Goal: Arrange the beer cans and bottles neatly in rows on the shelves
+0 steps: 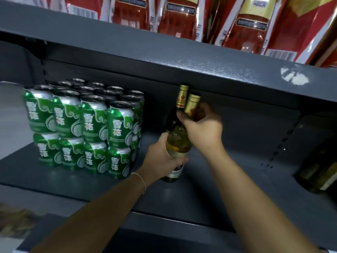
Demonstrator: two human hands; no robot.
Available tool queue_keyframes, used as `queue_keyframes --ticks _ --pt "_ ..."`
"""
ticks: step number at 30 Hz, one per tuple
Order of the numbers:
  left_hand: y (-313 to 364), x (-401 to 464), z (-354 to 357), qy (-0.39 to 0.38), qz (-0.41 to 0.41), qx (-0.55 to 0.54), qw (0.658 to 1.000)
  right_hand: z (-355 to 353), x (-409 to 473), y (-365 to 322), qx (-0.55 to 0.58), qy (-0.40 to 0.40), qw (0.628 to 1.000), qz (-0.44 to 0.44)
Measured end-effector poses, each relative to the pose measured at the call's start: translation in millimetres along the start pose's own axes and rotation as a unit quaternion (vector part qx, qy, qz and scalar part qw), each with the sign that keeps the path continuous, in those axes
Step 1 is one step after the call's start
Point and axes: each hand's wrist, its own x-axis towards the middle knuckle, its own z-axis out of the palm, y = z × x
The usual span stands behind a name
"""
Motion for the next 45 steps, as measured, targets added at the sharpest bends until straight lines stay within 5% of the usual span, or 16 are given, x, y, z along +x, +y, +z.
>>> queue_keyframes --ticks 10,13,17,45 --pt "-15.6 14.8 -14.7 -0.036 -0.017 -0.051 0.998 -6.9 -33.3 68.1 0.12 -0.063 0.986 0.101" --pt "-23.6 14.8 -11.8 -0.036 -0.027 -0.074 0.996 6.5 -69.4 108.1 0.125 -0.156 0.962 0.189" --pt "-45.5 8.0 -5.1 -0.079 -0.043 -0.081 0.993 25.1 -95.4 115.1 0.126 -0.26 0.942 0.172" --pt "-66.0 -0.5 4.9 -0.08 0.001 -0.037 0.996 46.4 -100.9 122.8 0.109 -0.19 0.968 0.122"
